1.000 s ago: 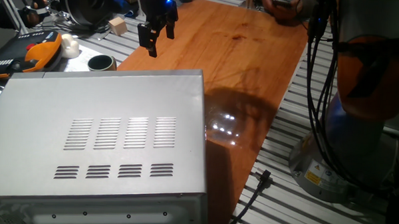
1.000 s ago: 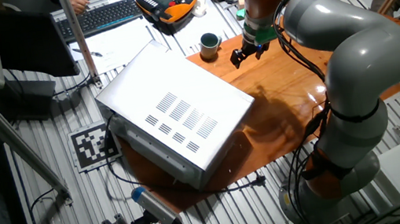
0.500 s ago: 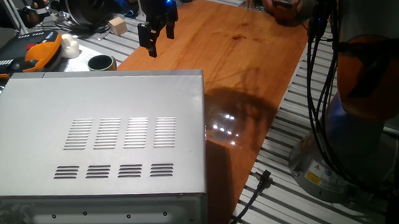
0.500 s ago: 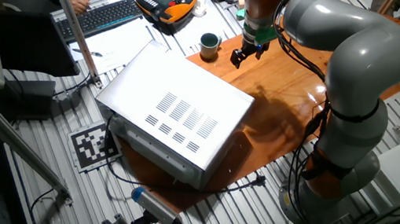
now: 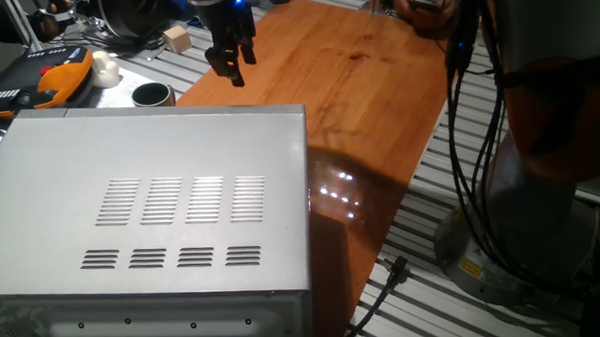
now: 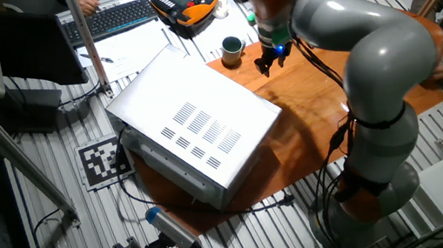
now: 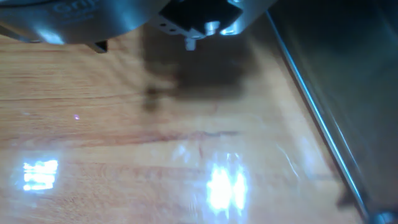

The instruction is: Put the bowl into the microwave

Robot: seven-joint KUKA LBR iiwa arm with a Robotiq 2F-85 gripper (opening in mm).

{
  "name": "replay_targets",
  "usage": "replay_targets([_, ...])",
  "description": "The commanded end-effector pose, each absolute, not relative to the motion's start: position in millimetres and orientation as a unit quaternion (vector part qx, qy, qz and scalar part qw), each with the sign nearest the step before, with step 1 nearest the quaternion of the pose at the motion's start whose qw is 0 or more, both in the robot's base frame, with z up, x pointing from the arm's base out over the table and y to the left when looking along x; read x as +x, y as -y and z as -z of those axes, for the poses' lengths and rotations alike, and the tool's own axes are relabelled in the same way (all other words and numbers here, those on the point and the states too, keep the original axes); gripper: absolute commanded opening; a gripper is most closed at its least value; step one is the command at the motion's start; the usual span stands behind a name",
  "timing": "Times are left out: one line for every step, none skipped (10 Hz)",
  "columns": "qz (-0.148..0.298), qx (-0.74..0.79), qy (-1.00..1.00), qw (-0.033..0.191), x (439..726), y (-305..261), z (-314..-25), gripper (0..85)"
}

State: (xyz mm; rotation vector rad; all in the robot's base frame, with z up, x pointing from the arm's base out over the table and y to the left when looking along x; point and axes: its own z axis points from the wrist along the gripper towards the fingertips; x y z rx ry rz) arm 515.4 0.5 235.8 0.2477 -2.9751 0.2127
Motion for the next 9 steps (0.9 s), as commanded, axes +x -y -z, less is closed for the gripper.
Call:
replay_targets([-0.072,0.079,0.992,0.072,515.2,-0.7,-236.1,0.0])
replay_targets([-0.071,0.080,0.992,0.069,515.0,-0.7,-235.9,0.0])
replay_targets([-0.070,0.081,0.992,0.069,514.9,-0.7,-235.9,0.0])
replay_targets([-0.070,0.079,0.992,0.068,515.0,-0.6,-235.9,0.0])
replay_targets([-0.070,0.078,0.992,0.069,515.0,-0.5,-235.9,0.0])
replay_targets([-0.070,0.074,0.993,0.067,514.9,-0.5,-235.9,0.0])
replay_targets([-0.070,0.074,0.993,0.067,515.0,-0.5,-235.9,0.0])
replay_targets([-0.070,0.077,0.992,0.070,515.1,-0.5,-236.0,0.0])
replay_targets([-0.070,0.077,0.992,0.071,515.2,-0.4,-236.0,0.0])
